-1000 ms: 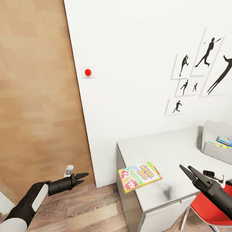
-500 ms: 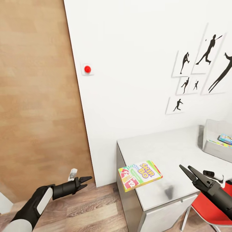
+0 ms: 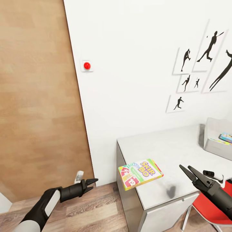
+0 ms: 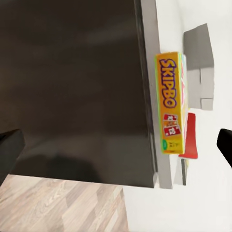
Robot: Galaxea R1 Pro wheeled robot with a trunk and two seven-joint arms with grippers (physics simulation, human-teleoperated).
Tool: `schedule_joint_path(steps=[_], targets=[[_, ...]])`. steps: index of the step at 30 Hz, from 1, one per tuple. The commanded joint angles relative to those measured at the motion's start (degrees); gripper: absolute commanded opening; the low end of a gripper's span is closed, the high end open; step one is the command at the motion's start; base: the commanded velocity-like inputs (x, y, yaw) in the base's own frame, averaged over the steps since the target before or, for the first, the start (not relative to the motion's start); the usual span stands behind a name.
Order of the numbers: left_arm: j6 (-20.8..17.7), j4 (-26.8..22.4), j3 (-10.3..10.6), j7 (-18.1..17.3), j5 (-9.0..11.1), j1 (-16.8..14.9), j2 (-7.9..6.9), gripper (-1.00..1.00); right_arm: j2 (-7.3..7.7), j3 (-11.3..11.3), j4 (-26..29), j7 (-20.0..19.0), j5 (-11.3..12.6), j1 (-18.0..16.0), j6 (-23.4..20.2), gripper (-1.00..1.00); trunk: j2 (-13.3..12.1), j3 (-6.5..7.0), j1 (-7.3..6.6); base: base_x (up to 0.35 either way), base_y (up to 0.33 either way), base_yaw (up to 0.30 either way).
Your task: Put all the toys in the child's room - the three board games (two on the bed and one on the table), the two jigsaw puzzles on the table, and the tennis ball on the table - inside the toy box on the table in the child's room.
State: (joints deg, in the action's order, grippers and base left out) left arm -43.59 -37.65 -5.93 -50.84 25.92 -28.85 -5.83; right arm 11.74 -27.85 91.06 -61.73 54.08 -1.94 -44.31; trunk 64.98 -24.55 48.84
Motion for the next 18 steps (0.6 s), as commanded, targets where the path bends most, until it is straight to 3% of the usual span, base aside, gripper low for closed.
schedule_joint_path(steps=[1, 8, 18], targets=[[-0.29, 0.03, -0.07, -0.01, 0.14, -0.04, 0.22, 1.00, 0.01, -0.02, 0.00, 0.00, 0.23, -0.03, -0.34, 1.00, 0.45, -0.25, 0.23, 0.000, 0.000, 0.000], [1.22, 0.11, 0.86, 0.79, -0.86, -0.02, 4.86, 1.00, -0.02, -0.02, 0.00, 0.04, 0.23, -0.03, -0.32, 1.00, 3.26, -1.50, 1.76, 0.000, 0.000, 0.000], [3.82, 0.13, 1.53, 0.72, -1.97, 0.00, 6.36, 1.00, -0.12, 0.03, 0.00, 0.10, 0.23, -0.07, -0.19, 1.00, 7.27, -3.30, 3.96, 0.000, 0.000, 0.000]])
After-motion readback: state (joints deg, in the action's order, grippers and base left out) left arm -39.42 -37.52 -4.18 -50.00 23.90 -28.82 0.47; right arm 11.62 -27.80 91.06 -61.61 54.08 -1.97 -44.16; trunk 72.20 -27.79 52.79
